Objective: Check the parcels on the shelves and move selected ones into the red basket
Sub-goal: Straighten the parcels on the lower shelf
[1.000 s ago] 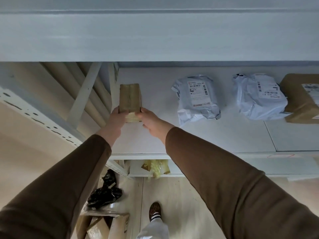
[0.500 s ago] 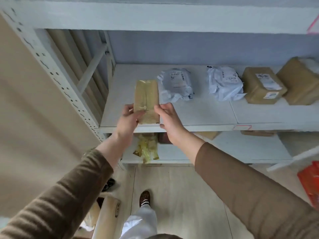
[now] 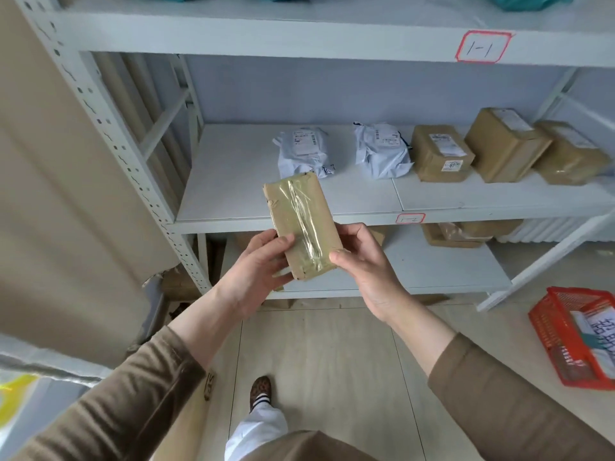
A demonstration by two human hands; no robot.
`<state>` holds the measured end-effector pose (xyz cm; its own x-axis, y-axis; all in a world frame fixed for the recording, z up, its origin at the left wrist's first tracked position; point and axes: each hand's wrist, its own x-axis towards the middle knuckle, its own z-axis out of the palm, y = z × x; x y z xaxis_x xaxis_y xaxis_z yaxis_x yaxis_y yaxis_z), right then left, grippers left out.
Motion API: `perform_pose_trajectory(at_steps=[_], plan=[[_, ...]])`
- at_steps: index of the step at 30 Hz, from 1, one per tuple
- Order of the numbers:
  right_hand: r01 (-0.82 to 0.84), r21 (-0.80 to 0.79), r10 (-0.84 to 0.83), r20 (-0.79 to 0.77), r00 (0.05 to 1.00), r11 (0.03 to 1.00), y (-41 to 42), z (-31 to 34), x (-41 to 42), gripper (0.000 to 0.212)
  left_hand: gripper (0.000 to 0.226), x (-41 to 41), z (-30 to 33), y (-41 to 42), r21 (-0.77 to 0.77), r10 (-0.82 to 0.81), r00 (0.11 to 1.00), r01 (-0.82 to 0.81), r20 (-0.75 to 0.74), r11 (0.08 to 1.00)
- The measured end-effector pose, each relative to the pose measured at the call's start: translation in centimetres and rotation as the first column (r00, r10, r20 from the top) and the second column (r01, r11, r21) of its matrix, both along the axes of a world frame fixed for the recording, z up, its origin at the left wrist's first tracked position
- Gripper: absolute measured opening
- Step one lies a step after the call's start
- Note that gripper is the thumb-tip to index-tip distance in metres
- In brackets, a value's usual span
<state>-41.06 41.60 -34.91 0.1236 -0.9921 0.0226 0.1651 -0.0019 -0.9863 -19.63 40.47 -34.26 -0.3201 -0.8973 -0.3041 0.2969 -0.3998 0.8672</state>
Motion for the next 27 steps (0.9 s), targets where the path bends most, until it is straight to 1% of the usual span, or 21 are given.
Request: perform_pose_trajectory(at_steps=[1,3,5,6,7,8,9,10,12,13,14,16,18,19,20,21,22,23,25,27], plan=[[-0.001,-0.008,0.001,-0.006,1.0,1.0,0.2,0.0,-0.3,0.038,0.069,-0.3,0.2,0.3,-0.028,-0.036,0.999,0.037,0.033,0.999],[0.022,0.004,-0.022,-0.019,1.0,1.0,0.5,0.1,-0.8,0.034,0.064,-0.7,0.2,0.8,-0.131,-0.038,0.991,0.055,0.126,0.99],[0.026,0.072,-0.025,-0.002,1.0,0.997,0.5,0.1,-1.0,0.026,0.076,-1.0,0.1,1.0,-0.29,0.052,0.964,0.027,0.26,0.957],[0.015,0.129,-0.02,0.035,0.999,0.992,0.4,0.0,-1.0,0.024,0.084,-1.1,0.1,0.8,-0.377,0.105,0.935,0.033,0.34,0.926],[0.004,0.203,-0.02,0.08,0.997,0.979,0.3,-0.1,-1.1,0.026,0.091,-1.0,0.1,0.6,-0.461,0.157,0.887,0.07,0.434,0.885],[-0.012,0.286,-0.024,0.122,0.992,0.958,0.2,-0.2,-1.3,0.032,0.097,-0.9,0.1,0.4,-0.538,0.212,0.819,0.136,0.534,0.832],[-0.04,0.36,-0.019,0.158,0.987,0.932,0.0,-0.3,-1.5,0.043,0.1,-0.7,0.1,0.1,-0.602,0.28,0.731,0.218,0.622,0.768],[-0.089,0.416,0.003,0.203,0.979,0.905,-0.2,-0.5,-1.7,0.058,0.103,-0.6,0.2,-0.2,-0.653,0.354,0.647,0.303,0.675,0.694],[-0.196,0.48,0.053,0.295,0.954,0.855,-0.6,-0.9,-2.0,0.086,0.105,-0.4,0.5,-0.8,-0.703,0.473,0.526,0.446,0.707,0.554],[-0.232,0.493,0.072,0.322,0.944,0.838,-0.8,-1.0,-2.1,0.094,0.106,-0.3,0.6,-1.0,-0.703,0.513,0.481,0.499,0.711,0.506],[-0.261,0.497,0.093,0.338,0.937,0.828,-0.8,-0.9,-2.2,0.098,0.106,-0.3,0.5,-1.3,-0.697,0.546,0.442,0.538,0.712,0.474],[-0.315,0.481,0.138,0.368,0.92,0.818,-1.0,-0.7,-2.4,0.1,0.107,-0.3,0.4,-1.7,-0.698,0.606,0.399,0.589,0.689,0.407],[-0.339,0.451,0.162,0.386,0.908,0.826,-1.0,-0.3,-2.4,0.097,0.103,-0.4,0.3,-1.9,-0.72,0.66,0.396,0.61,0.638,0.331],[-0.323,0.439,0.148,0.386,0.91,0.839,-1.0,0.0,-2.3,0.092,0.099,-0.4,0.1,-1.9,-0.731,0.674,0.405,0.612,0.618,0.303],[-0.282,0.428,0.111,0.381,0.918,0.859,-1.1,0.3,-2.2,0.085,0.097,-0.3,-0.2,-2.0,-0.743,0.668,0.428,0.603,0.609,0.291],[-0.227,0.415,0.063,0.372,0.926,0.881,-1.2,0.7,-2.1,0.077,0.094,-0.3,-0.5,-1.9,-0.753,0.633,0.467,0.585,0.618,0.303],[-0.169,0.396,0.026,0.342,0.939,0.903,-1.4,1.0,-2.0,0.069,0.092,-0.3,-0.8,-1.9,-0.759,0.57,0.521,0.557,0.636,0.338],[-0.111,0.367,0.006,0.276,0.961,0.923,-1.6,1.3,-2.0,0.062,0.09,-0.3,-1.2,-1.8,-0.761,0.497,0.577,0.521,0.648,0.387],[-0.008,0.278,-0.007,0.052,0.999,0.96,-2.0,1.9,-2.1,0.049,0.085,-0.3,-2.1,-1.7,-0.762,0.394,0.672,0.426,0.627,0.487],[0.029,0.168,0.0,-0.17,0.985,0.985,-2.2,2.7,-2.3,0.045,0.091,-0.4,-2.6,-1.8,-0.749,0.329,0.744,0.331,0.581,0.575]])
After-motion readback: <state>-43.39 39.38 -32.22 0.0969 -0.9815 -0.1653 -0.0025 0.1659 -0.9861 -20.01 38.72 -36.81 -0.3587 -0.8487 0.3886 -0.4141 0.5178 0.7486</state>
